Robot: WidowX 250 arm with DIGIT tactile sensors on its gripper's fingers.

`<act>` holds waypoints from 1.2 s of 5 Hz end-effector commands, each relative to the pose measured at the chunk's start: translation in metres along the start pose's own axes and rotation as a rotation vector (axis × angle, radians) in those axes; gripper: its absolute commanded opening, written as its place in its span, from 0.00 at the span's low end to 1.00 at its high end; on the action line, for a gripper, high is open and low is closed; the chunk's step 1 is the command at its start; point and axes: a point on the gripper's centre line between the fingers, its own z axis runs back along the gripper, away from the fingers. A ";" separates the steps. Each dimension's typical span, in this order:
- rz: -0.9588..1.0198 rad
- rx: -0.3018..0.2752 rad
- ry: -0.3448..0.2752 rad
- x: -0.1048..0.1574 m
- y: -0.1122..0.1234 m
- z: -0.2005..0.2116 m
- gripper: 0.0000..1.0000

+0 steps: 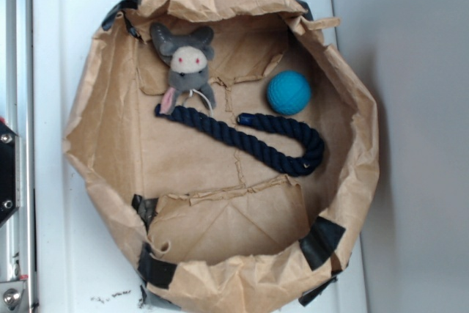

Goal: Grab the gray animal.

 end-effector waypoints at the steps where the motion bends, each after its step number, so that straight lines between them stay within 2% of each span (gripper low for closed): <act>1: 0.000 0.000 0.000 0.000 0.000 0.000 1.00; 2: 0.000 0.000 0.000 0.000 0.000 0.000 1.00; 3: 0.031 -0.058 0.058 0.013 0.001 -0.007 1.00; 4: 0.095 -0.066 0.052 0.061 -0.004 -0.020 1.00; 5: 0.153 -0.049 0.060 0.108 -0.001 -0.048 1.00; 6: 0.279 0.005 0.038 0.145 0.013 -0.077 1.00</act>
